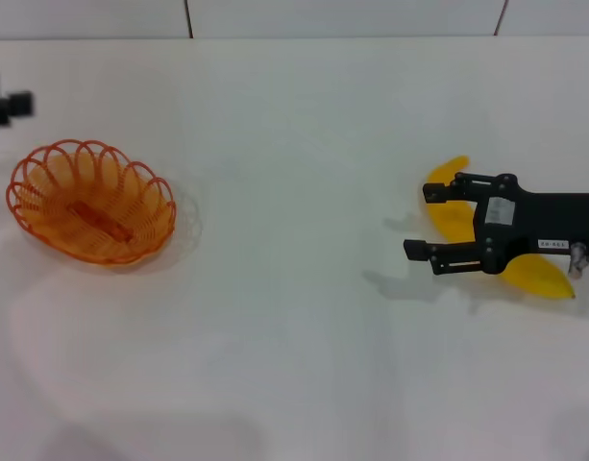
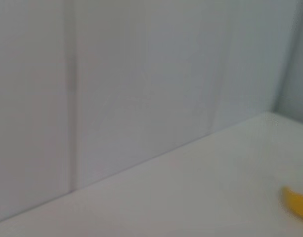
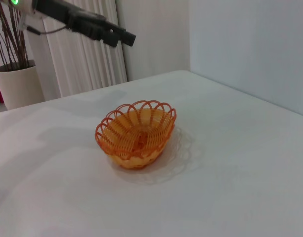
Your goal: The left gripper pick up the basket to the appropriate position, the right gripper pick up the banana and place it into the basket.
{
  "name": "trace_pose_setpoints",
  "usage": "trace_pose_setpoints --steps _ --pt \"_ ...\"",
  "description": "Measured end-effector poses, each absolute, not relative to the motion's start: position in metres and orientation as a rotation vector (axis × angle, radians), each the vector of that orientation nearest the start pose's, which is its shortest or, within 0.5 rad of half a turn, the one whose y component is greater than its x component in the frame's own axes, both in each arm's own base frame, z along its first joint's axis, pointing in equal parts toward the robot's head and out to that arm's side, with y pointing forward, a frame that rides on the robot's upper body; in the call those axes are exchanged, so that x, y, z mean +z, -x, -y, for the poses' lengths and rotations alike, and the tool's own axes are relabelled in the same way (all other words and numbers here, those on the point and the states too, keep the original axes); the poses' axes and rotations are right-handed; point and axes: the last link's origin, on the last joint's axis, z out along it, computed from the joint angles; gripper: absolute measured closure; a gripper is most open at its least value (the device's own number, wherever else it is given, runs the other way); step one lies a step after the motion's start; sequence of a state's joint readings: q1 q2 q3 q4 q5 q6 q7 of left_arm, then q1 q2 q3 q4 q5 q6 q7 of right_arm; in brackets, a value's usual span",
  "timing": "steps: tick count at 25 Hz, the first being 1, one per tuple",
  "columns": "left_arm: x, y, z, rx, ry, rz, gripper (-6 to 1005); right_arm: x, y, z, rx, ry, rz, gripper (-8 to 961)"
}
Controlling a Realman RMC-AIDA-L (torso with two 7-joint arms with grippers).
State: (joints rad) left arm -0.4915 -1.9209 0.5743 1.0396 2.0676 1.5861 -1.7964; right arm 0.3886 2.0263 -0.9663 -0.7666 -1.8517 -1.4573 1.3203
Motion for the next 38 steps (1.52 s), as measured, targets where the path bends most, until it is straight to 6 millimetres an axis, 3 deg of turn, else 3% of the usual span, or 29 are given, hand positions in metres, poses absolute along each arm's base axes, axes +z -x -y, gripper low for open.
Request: trace_pose_setpoints --steps 5,13,21,31,38 --pt "0.179 0.277 -0.373 -0.353 2.391 0.875 254 0.008 -0.283 -0.317 0.514 2.742 -0.465 74" --pt "0.181 0.296 -0.382 -0.097 2.365 0.942 258 0.007 -0.283 -0.317 0.516 2.742 -0.474 74" --pt "0.167 0.317 -0.398 -0.010 2.301 0.962 261 0.006 -0.283 -0.317 0.518 2.742 -0.479 73" --pt "0.121 0.316 -0.408 0.050 2.361 0.887 264 0.004 -0.282 -0.316 0.518 2.752 -0.476 73" --pt "0.099 0.322 -0.413 0.103 2.357 0.868 267 0.004 -0.281 -0.317 0.518 2.754 -0.475 73"
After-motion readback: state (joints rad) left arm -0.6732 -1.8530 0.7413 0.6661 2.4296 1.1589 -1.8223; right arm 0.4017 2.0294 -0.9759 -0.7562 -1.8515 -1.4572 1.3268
